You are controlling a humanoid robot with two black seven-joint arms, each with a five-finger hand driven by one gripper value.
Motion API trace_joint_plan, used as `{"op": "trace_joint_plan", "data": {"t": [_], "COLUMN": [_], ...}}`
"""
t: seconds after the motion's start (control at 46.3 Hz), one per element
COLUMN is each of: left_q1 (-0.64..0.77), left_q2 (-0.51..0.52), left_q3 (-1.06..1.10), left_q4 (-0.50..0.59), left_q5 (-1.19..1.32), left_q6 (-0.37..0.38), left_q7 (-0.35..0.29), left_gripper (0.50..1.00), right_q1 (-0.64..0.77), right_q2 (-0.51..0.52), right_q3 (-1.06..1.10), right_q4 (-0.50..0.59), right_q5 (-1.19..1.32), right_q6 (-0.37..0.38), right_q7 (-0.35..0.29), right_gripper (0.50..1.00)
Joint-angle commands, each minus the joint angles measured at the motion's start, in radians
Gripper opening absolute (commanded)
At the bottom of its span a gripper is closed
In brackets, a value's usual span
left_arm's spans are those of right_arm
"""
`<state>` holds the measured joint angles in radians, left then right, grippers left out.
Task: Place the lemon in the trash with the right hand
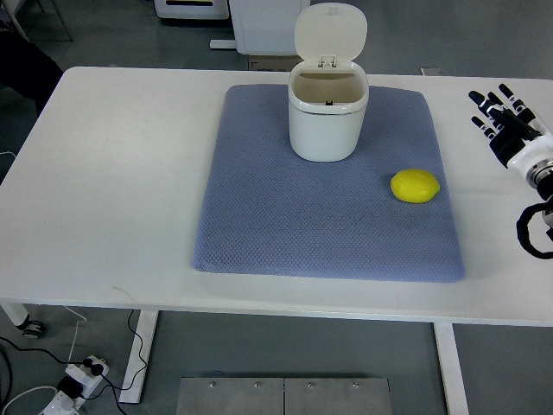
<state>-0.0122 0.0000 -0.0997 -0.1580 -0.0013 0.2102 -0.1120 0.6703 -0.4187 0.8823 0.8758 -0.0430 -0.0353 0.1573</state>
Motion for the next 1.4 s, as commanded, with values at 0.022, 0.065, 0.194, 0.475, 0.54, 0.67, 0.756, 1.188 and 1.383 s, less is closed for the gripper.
{"op": "trace_joint_plan", "data": {"t": [0.022,0.065,0.194,0.475,0.54,0.67,0.756,1.188,1.383], "left_q1": [-0.002,-0.002,-0.003,0.003,0.003,0.003,0.003,0.003,0.003], "left_q2": [0.0,0.0,0.0,0.0,0.0,0.0,0.0,0.0,0.0], "left_q3": [0.0,0.0,0.0,0.0,0.0,0.0,0.0,0.0,0.0], "left_q4": [0.0,0.0,0.0,0.0,0.0,0.0,0.0,0.0,0.0], "left_q5": [0.0,0.0,0.003,0.0,0.0,0.0,0.0,0.0,0.0], "left_q6": [0.0,0.0,0.0,0.0,0.0,0.0,0.0,0.0,0.0], "left_q7": [0.0,0.0,0.0,0.0,0.0,0.0,0.0,0.0,0.0], "left_gripper": [1.0,1.0,1.0,1.0,1.0,1.0,1.0,1.0,1.0], "right_q1": [-0.001,-0.001,0.0,0.0,0.0,-0.001,-0.001,-0.001,-0.001], "right_q2": [-0.002,-0.002,-0.002,-0.009,-0.012,-0.014,-0.014,-0.038,-0.04], "right_q3": [0.001,0.001,0.001,0.001,0.001,0.001,0.0,0.0,-0.002], "right_q4": [0.0,0.0,0.0,0.002,0.002,0.002,0.0,0.005,0.005], "right_q5": [0.0,0.0,0.0,0.0,0.0,0.0,0.0,0.0,0.0], "right_q6": [0.0,0.0,0.002,0.003,0.006,0.009,0.011,0.014,0.014], "right_q7": [0.001,0.001,0.001,0.001,0.001,0.001,0.001,0.001,0.001], "right_gripper": [1.0,1.0,1.0,1.0,1.0,1.0,1.0,1.0,1.0]}}
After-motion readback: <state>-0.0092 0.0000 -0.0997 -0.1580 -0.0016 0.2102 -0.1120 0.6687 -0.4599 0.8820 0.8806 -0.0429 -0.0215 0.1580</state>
